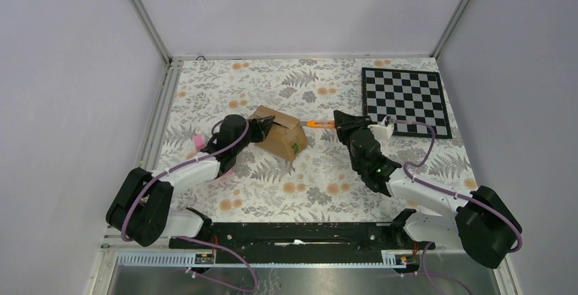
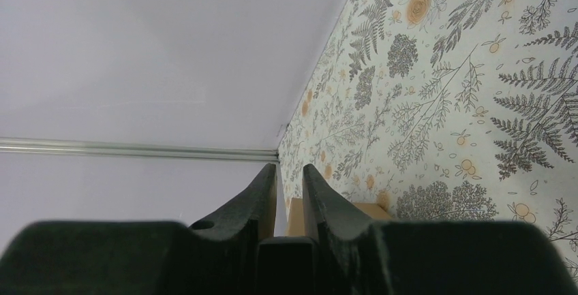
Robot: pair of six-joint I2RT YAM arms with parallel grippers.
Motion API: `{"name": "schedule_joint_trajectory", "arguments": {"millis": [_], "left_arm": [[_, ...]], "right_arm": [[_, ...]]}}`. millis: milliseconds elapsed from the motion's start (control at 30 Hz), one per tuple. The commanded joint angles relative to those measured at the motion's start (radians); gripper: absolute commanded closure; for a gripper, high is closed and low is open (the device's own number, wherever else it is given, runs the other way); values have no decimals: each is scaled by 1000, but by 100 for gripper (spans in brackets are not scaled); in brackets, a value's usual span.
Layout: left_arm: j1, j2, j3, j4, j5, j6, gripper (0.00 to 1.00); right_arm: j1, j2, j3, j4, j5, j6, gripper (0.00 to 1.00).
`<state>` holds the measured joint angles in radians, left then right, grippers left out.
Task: Unpack the express box
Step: Cut the express box at the center of the board.
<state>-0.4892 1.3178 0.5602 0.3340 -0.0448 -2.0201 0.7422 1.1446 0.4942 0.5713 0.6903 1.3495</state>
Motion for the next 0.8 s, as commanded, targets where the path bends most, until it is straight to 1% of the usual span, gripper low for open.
{"name": "schedule_joint_trajectory", "arguments": {"millis": [0,333,567,767], "left_arm": [[-3,0,-12,75,-26,-68,100],[-3,6,-19,92,-16,-78,100],[-3,6,-22,92,-5,-90,100],[-3,3,-35,98,-5,-97,100]], "right_arm": [[-14,-10,15,44,18,34,100],[-21,-12,7,60,2,33,100],[-25,2,-5,123,-22,10,100],[-25,5,-9,114,-30,16,100]]}}
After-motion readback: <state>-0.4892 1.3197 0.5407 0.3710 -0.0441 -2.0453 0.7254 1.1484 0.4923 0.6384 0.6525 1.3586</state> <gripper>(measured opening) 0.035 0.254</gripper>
